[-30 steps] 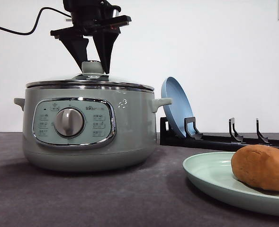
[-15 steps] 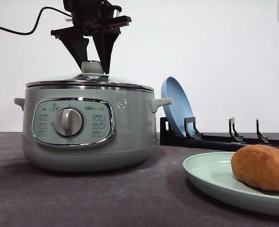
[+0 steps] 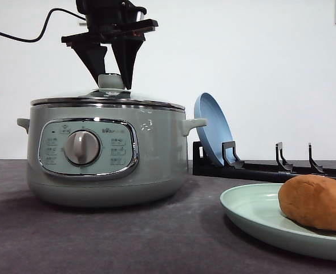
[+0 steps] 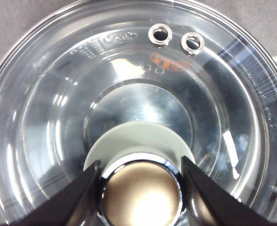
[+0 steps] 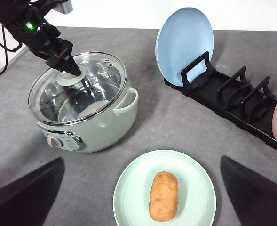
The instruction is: Transfer potato from steamer to green plate
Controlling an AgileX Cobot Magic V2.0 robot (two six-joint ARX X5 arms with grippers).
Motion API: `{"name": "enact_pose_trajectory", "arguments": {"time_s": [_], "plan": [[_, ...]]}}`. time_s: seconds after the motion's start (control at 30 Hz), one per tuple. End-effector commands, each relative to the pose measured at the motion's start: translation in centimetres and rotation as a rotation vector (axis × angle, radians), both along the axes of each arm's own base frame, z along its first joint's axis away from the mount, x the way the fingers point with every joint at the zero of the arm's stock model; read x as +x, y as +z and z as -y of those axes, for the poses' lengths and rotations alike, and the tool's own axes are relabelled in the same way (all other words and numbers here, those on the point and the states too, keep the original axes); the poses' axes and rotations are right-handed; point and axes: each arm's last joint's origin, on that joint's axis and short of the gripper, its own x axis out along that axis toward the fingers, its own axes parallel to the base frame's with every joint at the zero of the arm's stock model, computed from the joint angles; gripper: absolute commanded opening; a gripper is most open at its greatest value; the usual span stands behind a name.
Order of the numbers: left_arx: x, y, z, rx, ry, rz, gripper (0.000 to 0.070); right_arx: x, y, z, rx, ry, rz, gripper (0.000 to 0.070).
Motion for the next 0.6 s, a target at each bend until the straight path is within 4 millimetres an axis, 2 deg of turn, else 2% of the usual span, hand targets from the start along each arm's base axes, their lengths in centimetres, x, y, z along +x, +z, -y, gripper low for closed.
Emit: {"name": "enact_pose_trajectory", "arguments": {"time_s": [0.0, 0.13, 0.3, 0.43, 0.57], "plan": [[0.2, 0.0, 0.3, 0.021, 0.008, 0.0, 0.0249, -0.1, 0.5, 0.0, 0.016, 0.003, 0.013, 0.0698], [0.1, 0.0, 0.4, 0.017, 0.013, -0.001, 0.048, -0.1, 0.5, 0.0, 0.016, 0.003, 0.013, 0.0698], [0.1, 0.0, 0.4, 0.004, 0.014, -0.006, 0.0677, -0.1, 0.5, 0.0, 0.015, 0.004, 0.014, 0.0698], [-0.1, 0.3, 0.3, -0.003, 0.017, -0.001, 0.07, -0.1, 0.5, 0.0, 0.012, 0.005, 0.015, 0.0698], [-0.8, 1.6, 0.0, -0.023, 0.016, 0.036, 0.07, -0.1, 0.5, 0.0, 0.009, 0.004, 0.017, 0.0698]]}}
